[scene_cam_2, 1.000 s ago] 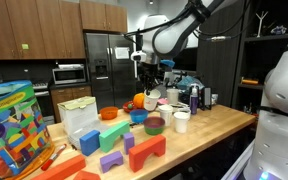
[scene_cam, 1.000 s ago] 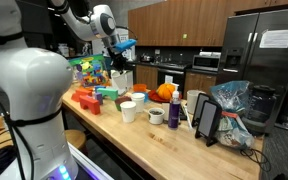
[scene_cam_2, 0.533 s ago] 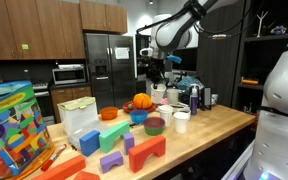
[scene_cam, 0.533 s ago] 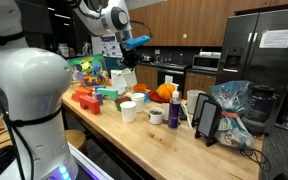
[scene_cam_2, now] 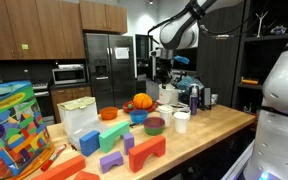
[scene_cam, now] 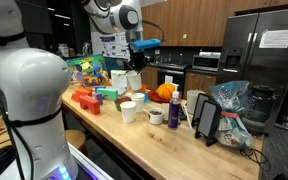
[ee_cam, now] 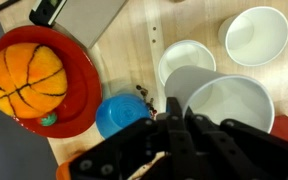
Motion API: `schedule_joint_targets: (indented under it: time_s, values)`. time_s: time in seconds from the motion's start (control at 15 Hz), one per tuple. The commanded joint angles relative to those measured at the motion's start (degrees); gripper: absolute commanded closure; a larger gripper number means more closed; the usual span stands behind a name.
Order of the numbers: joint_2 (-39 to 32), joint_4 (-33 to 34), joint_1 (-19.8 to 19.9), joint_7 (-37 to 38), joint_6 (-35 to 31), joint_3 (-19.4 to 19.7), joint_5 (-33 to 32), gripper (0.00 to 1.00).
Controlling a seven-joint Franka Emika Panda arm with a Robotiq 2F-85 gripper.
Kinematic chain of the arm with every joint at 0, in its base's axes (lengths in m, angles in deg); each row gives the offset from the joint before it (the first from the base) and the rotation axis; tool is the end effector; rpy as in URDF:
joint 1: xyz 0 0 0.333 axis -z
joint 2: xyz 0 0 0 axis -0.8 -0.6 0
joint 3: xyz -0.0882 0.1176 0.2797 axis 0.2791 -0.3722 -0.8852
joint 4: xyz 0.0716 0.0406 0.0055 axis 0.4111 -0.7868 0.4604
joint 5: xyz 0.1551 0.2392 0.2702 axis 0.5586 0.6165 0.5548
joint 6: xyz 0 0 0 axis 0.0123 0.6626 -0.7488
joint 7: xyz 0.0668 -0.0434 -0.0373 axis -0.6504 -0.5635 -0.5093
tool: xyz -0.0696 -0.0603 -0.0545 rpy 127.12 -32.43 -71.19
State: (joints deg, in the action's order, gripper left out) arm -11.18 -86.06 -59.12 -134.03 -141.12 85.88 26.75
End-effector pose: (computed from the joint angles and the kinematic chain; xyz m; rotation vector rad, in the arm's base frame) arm 0.4547 0.0136 0.4142 2.4712 1.7420 0.1850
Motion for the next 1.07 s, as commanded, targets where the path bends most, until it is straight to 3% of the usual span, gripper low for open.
schedule_joint_targets:
  time_s: [0.0,1.0]
  values:
    - [-1.2,1.0,0.8,-1.7,0.5,1.5,2.5,0.99]
    - [-6.2,-0.3,3.8,-7.5,-3.3,3.3,6.7,0.99]
